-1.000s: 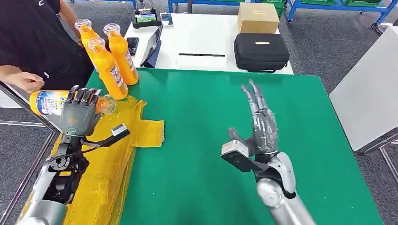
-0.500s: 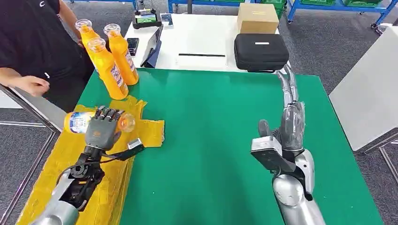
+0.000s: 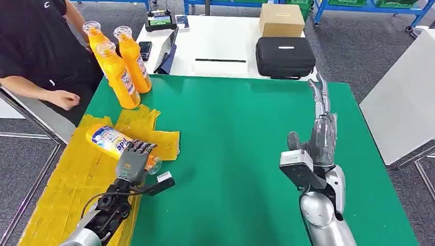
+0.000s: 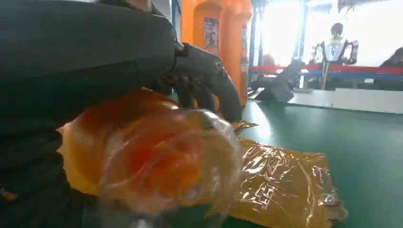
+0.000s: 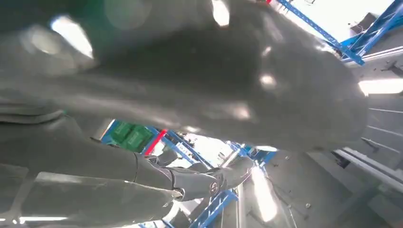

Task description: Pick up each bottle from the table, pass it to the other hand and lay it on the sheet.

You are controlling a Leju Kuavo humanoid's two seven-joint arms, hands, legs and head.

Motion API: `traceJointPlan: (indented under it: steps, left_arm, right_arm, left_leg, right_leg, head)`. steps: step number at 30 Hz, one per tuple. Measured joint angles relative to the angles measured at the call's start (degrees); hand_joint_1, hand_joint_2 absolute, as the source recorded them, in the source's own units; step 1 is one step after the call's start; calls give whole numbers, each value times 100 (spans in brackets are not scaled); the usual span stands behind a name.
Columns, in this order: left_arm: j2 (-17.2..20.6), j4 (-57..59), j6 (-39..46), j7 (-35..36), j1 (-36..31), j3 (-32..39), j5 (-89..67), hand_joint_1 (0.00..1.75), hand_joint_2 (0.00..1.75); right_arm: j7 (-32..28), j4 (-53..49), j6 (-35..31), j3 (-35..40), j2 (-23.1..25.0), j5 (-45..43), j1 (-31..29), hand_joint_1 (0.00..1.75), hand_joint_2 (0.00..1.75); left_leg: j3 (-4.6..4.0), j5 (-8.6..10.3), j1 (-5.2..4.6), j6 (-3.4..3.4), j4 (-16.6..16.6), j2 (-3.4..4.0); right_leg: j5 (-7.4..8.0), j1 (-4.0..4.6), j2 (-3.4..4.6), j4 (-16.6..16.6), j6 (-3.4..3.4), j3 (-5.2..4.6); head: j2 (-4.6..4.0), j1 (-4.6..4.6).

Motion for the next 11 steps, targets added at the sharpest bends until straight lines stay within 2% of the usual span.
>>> traceJointPlan:
  steps: [5, 11]
  left_arm:
    - [0, 476, -840, 348, -411, -228, -30, 0, 0]
    - [20, 705, -1270, 348, -569, -333, 51, 0, 0]
  right_arm:
    - [0, 66, -22, 0, -7, -24, -8, 0, 0]
    - [0, 83, -55, 0, -15, -15, 51, 0, 0]
  left_leg:
    - [54, -2, 0, 0, -6, -89]
    - [101, -3, -2, 0, -7, -95]
  right_leg:
    - [-32, 1, -80, -5, 11, 86]
    - [-37, -1, -87, -6, 9, 136]
  head:
    - [0, 2]
    - [0, 2]
